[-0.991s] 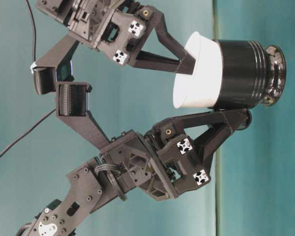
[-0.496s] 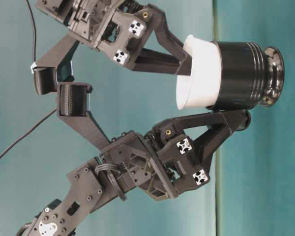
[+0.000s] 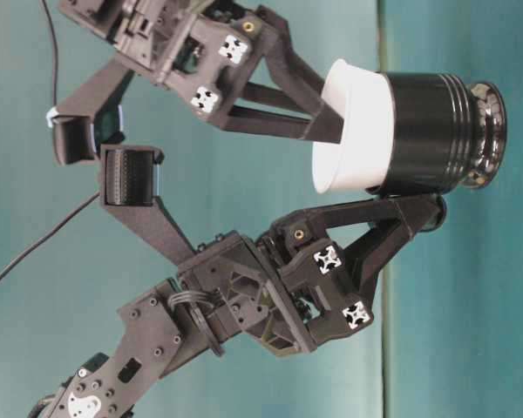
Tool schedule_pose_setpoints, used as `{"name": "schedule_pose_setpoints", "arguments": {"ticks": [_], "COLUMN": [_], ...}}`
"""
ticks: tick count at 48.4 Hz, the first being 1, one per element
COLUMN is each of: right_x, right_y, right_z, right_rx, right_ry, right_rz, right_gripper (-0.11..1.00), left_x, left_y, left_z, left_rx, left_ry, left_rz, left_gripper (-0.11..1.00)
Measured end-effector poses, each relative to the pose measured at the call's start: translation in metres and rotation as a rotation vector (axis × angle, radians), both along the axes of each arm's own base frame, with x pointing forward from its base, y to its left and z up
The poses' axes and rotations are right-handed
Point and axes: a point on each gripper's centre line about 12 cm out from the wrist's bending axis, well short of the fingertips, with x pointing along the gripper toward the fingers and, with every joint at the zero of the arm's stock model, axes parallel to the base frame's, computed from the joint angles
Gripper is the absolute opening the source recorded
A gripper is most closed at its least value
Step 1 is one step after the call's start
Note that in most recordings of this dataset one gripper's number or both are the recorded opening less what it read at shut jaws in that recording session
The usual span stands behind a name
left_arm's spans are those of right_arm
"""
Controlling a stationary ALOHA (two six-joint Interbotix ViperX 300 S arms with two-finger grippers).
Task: Holding the cup holder with the left arm, the right arm places the cup into the cup holder.
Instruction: 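Open the right gripper and withdraw it to the right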
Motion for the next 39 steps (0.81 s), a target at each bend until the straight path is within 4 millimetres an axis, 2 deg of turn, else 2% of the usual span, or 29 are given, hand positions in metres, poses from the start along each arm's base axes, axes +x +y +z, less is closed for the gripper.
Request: {"name": "schedule_pose_setpoints", "arguments": {"ticks": [20, 30, 39], "right_x": [-0.003, -0.015, -0.034], "right_y": [0.001, 0.002, 0.003], "right_z": [0.006, 0.011, 0.019], "right_rx": [-0.002, -0.004, -0.008], "right_ry": [-0.014, -0.030, -0.058], "right_rz": [0.002, 0.000, -0.003], "right_gripper": [0.82, 0.83, 0.83], "left_x": [0.000, 0.000, -0.001], "left_y": [0.000, 0.000, 0.000], "left_z": [0.000, 0.000, -0.001], "left_rx": [-0.001, -0.003, -0.006], "left_ry": [0.000, 0.000, 0.003], "left_rz": [0.001, 0.004, 0.007], "left_gripper": [0.21, 0.21, 0.21]}}
